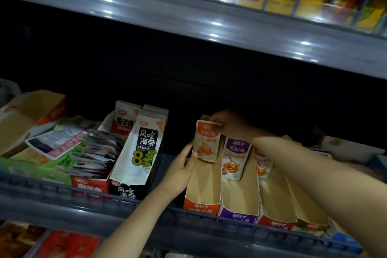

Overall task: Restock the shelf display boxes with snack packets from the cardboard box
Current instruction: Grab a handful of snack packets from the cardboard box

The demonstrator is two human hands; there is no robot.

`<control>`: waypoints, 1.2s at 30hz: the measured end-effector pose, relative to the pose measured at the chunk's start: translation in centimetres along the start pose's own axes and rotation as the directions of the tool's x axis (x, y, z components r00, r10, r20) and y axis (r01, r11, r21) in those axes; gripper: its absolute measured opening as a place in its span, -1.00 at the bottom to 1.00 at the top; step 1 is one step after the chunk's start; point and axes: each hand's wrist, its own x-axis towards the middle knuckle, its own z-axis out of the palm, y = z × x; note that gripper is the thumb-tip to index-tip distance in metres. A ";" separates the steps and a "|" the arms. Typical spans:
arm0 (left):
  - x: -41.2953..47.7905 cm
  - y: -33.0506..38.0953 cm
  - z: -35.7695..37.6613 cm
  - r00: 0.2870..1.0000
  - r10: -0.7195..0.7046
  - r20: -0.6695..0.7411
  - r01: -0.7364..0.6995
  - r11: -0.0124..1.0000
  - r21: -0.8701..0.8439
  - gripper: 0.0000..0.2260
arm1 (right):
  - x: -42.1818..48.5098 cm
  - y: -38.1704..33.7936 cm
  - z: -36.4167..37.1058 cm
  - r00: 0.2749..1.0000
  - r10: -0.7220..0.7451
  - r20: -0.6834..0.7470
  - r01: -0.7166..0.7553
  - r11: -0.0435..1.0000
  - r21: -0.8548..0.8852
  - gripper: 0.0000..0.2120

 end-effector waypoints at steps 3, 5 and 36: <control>-0.1 -0.3 0.0 1.000 0.006 0.011 -0.006 1.000 0.010 -0.66 | 0.2 0.4 0.7 1.000 0.008 -0.024 -0.008 1.000 0.006 -0.86; 0.0 -0.6 0.1 1.000 0.012 0.012 -0.012 1.000 0.000 -0.66 | 0.2 0.6 1.1 0.998 0.003 -0.066 -0.003 1.000 0.012 -0.86; 0.4 -1.1 0.1 0.999 -0.015 -0.040 0.015 1.000 0.000 -0.56 | -1.0 0.4 2.1 0.984 -0.142 -0.109 0.109 0.958 -0.264 -0.71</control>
